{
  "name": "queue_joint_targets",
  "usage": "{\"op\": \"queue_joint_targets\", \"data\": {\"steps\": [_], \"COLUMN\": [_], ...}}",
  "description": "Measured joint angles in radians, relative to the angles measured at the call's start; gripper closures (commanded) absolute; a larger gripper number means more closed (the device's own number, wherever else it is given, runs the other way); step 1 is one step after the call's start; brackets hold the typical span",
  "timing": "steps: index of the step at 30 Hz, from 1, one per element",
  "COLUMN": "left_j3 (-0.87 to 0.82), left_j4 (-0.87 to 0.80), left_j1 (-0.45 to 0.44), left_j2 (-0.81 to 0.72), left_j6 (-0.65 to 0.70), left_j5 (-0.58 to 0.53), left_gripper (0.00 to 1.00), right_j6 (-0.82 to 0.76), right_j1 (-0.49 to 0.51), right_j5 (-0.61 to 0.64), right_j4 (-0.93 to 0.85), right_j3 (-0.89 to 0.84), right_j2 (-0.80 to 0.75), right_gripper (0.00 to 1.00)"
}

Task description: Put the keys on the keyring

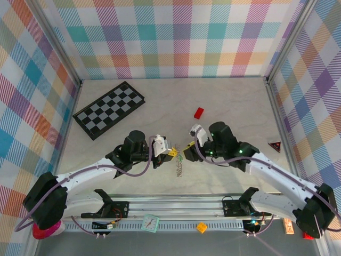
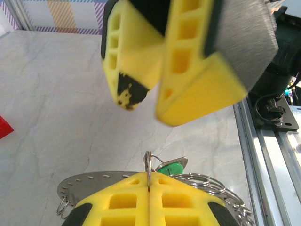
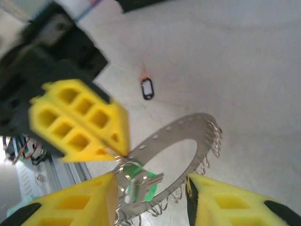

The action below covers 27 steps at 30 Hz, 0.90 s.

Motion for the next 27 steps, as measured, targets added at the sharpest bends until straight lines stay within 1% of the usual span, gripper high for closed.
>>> {"op": "queue_joint_targets", "data": {"steps": [4,9,14,18,27], "left_j3": [-0.014,-0.019,-0.021,-0.024,-0.027], "left_j4": [0.023,0.031,0.060,0.079,0.081], "left_j1": [0.000,0.000,0.000,0.000,0.000], "left_j2": [0.000,0.000,0.007,0.007,0.007], "left_j6": [-0.007,-0.008,-0.015,-0.023,-0.027], "left_j5": [0.019,0.045,0.069,0.086,0.105], "left_gripper": [1.00,1.00,1.00,1.00,1.00], "right_j6": [-0.182,-0.320,-0.365,-0.378,-0.389], "right_j1": [0.000,0.000,0.000,0.000,0.000], "right_j5": [-0.061,-0.100,-0.144,-0.168,-0.153], "right_j4": [0.099,0.134,0.171,0.198,0.221], "right_j3": [-0.114,-0.142,-0.142,-0.142,-0.142], "right_j2": [-0.096,-0.092,-0.035,-0.002,0.009], "right_gripper": [0.56,0.58,0.62,0.68,0.68]}}
